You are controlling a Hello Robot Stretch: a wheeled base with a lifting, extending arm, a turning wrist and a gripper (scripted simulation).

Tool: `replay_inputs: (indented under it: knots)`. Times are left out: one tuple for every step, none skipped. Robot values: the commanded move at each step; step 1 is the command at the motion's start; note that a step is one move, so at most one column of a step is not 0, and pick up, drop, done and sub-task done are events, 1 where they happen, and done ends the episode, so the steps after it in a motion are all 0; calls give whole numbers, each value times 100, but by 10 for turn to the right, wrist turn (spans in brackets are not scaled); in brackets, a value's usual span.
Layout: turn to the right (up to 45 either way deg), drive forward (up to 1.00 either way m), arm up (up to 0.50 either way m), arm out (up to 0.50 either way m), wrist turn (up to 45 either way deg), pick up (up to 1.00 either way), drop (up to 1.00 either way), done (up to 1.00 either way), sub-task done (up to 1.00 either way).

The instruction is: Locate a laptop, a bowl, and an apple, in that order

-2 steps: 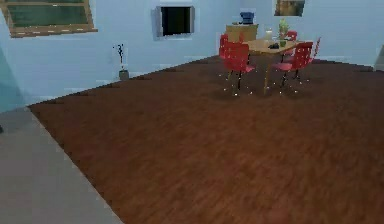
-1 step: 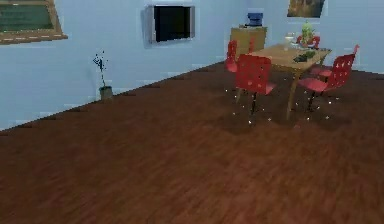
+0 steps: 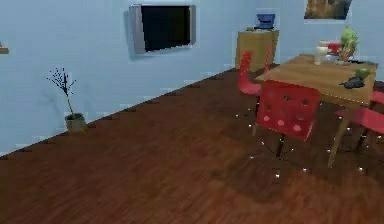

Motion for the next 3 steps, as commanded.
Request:
replay_inputs:
  knots:
    - [0, 100, 0, 0, 0, 0, 0, 0, 0]
    - [0, 25, 0, 0, 0, 0, 0, 0, 0]
    - [-30, 0, 0, 0, 0, 0, 0, 0, 0]
